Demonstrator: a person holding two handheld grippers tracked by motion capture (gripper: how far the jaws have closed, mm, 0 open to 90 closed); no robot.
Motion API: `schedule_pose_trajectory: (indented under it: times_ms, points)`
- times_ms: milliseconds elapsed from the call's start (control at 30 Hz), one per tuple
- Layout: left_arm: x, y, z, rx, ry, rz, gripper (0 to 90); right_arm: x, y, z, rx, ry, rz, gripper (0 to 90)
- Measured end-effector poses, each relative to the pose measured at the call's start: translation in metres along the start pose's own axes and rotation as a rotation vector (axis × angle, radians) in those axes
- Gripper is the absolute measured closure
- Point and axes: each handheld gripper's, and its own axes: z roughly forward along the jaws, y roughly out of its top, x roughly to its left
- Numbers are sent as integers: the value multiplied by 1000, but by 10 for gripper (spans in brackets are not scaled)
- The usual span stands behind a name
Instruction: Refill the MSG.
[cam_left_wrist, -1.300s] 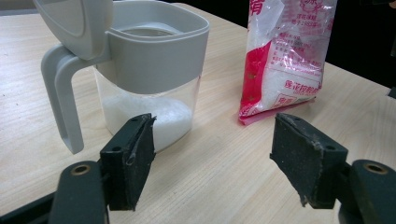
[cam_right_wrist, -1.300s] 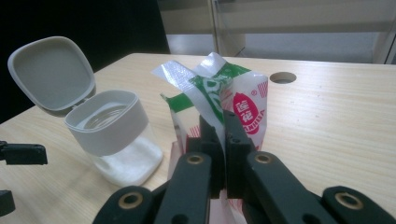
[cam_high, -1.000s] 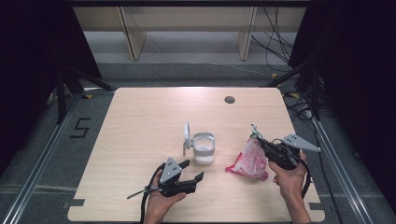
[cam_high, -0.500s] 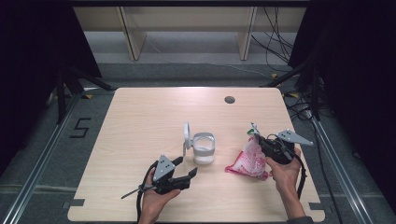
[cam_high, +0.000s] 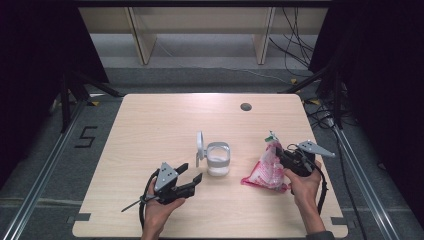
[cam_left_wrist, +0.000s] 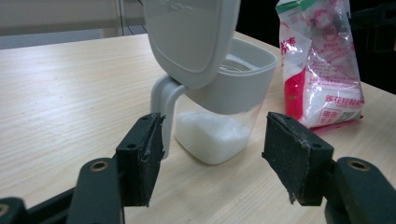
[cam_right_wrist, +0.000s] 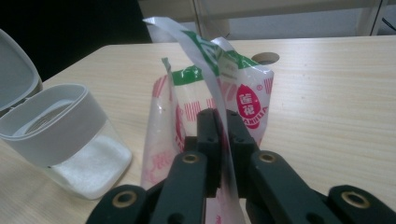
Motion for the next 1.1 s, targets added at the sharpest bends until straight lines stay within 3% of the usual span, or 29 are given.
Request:
schedule_pose_trajectory:
  times_ms: [233,267,300,400,433,467,533,567,600,633,733,767,867,900,933,1000,1033,1067,1100]
  points:
    - [7,-2,-2,-1,26,-17,337,-7,-7,1,-6,-21,28,809]
    - [7,-1,-2,-4,28,-22,339,-9,-7,0,8,-37,1,801]
    - [7,-1,-1,-8,28,-25,338,-7,-8,0,3,-15,43,789]
    - [7,-1,-1,-3,29,-19,338,-8,-9,-1,9,-22,29,782]
    - [8,-1,-1,-2,29,-15,338,-6,-9,-2,13,-24,55,778]
    - [8,-2,-1,-1,32,-16,338,-10,-10,-2,8,-30,15,762]
    - [8,-2,0,-3,33,-36,335,-9,-12,-4,21,-36,53,733]
    - [8,-2,0,-3,38,-40,331,-11,-12,-4,31,-49,32,732]
    - [9,-2,-1,-2,36,-23,329,-10,-14,-5,28,-54,66,727]
    - [10,-2,-1,-2,37,-23,329,-12,-14,-5,20,-57,37,724]
    - [10,-2,-1,-4,37,-25,328,-14,-14,-7,37,-66,22,717]
    - [11,-1,-2,-11,35,-27,326,-13,-16,-6,28,-61,91,693]
    - [12,-1,-4,-5,38,-24,323,-19,-17,-8,38,-76,64,648]
    - [13,-1,-4,-9,35,-27,323,-16,-18,-8,16,-63,124,636]
    - [13,-1,-4,-6,38,-24,324,-19,-17,-10,18,-57,104,635]
    - [14,-1,-3,-12,36,-22,328,-15,-16,-14,17,-74,118,616]
    - [14,-1,-4,-9,42,-29,328,-18,-16,-14,-8,-75,75,600]
    - [14,-1,-4,-9,40,-30,332,-15,-16,-16,-4,-100,94,582]
    - [15,-1,-4,-10,40,-30,335,-13,-15,-19,-4,-94,111,583]
